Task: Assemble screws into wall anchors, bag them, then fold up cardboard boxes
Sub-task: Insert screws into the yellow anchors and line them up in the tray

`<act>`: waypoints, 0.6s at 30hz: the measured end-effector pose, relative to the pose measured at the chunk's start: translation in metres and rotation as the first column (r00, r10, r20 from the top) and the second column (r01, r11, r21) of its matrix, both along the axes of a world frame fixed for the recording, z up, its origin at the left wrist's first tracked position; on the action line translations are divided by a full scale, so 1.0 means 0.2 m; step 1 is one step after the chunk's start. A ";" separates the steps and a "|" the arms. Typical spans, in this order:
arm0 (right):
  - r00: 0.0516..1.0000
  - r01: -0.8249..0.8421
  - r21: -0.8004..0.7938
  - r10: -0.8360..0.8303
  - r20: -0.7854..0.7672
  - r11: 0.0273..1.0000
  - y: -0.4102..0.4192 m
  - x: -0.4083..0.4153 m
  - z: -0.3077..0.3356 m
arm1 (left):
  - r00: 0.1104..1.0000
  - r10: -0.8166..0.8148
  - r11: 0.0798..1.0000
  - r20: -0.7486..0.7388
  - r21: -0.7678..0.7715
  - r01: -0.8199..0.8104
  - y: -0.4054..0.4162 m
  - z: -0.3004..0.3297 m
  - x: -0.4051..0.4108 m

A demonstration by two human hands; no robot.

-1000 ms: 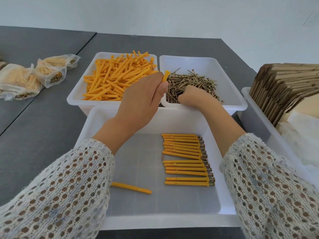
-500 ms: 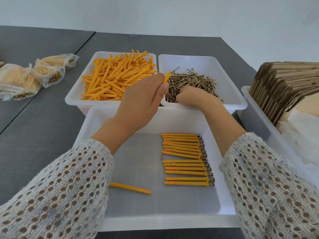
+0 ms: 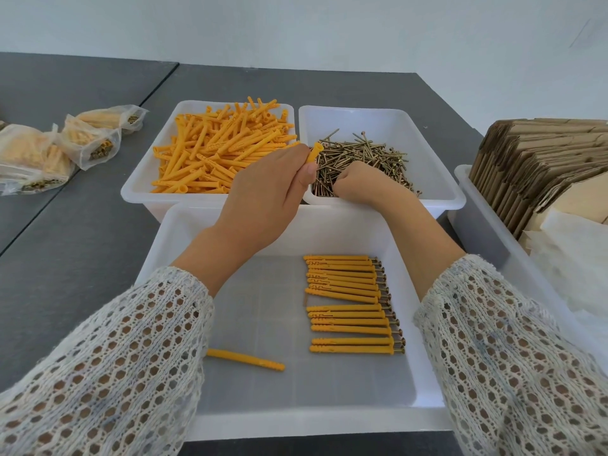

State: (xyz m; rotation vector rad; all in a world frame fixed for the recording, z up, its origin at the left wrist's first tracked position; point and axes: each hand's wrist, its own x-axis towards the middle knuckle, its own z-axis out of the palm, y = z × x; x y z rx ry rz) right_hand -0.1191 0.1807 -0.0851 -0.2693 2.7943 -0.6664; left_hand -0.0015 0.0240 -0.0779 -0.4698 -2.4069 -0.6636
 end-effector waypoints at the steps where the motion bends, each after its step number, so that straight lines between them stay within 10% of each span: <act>1: 1.000 -0.006 -0.006 0.006 0.004 1.000 0.00 0.00 0.00 | 1.000 0.003 1.000 0.007 -0.001 -0.003 0.00 0.00 0.00; 10: 0.999 -0.033 -0.031 0.032 -0.032 0.999 0.00 0.01 0.00 | 1.000 0.012 1.000 0.025 0.006 -0.012 -0.01 0.01 -0.01; 18: 0.913 0.114 -0.153 -0.164 -0.374 0.982 0.00 0.01 -0.02 | 0.998 0.014 1.000 0.066 0.009 -0.015 -0.01 0.00 -0.01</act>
